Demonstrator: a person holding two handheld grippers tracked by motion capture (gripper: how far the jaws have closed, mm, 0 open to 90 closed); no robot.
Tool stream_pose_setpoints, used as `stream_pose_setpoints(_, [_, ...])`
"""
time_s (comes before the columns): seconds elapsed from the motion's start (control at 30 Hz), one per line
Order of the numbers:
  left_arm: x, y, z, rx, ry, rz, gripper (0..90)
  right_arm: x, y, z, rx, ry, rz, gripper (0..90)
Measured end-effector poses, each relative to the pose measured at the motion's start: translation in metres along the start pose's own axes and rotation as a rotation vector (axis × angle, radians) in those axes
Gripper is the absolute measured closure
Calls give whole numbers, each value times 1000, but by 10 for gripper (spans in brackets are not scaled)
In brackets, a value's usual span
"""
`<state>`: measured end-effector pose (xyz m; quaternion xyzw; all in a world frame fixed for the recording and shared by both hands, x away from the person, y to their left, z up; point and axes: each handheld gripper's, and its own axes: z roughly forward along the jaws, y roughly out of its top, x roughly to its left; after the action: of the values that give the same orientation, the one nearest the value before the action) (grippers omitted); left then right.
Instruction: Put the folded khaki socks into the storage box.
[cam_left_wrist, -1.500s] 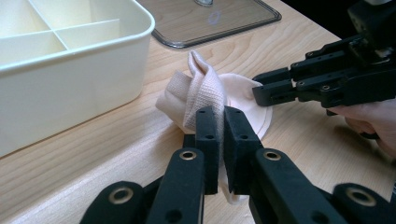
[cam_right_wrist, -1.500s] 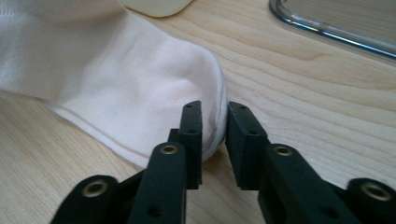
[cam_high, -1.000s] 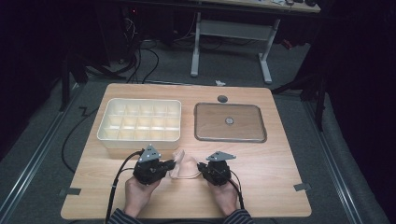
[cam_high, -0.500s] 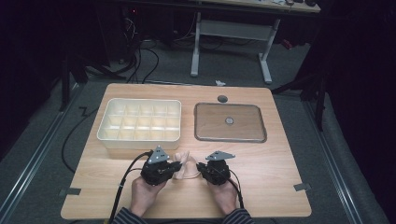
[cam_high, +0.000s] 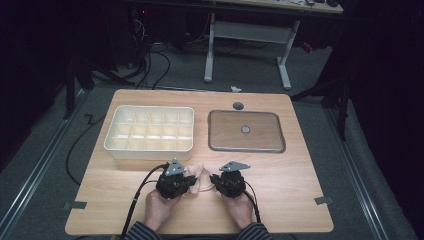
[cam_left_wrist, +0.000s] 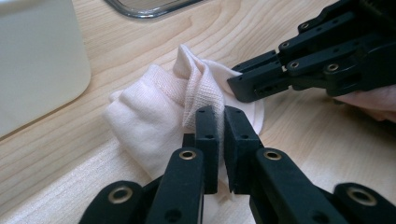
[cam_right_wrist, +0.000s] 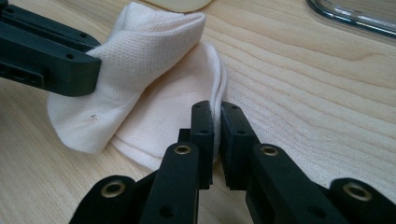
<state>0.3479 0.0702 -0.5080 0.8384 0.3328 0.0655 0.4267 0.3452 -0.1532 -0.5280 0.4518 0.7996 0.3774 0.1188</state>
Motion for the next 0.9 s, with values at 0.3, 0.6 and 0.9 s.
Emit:
stream_pose_setpoints(0.3, [3,-2,9,1,-1,-40,855,0,2,2,5,1,-10,846])
stream_pose_setpoints(0.6, [4,-4,16,20,-4,-40,857,2,1,2,1,-3,-14,785])
stream_pose_setpoints(0.9, [4,-2,6,-35,-22,-49,687,1,3,-5,-38,-15,1,712])
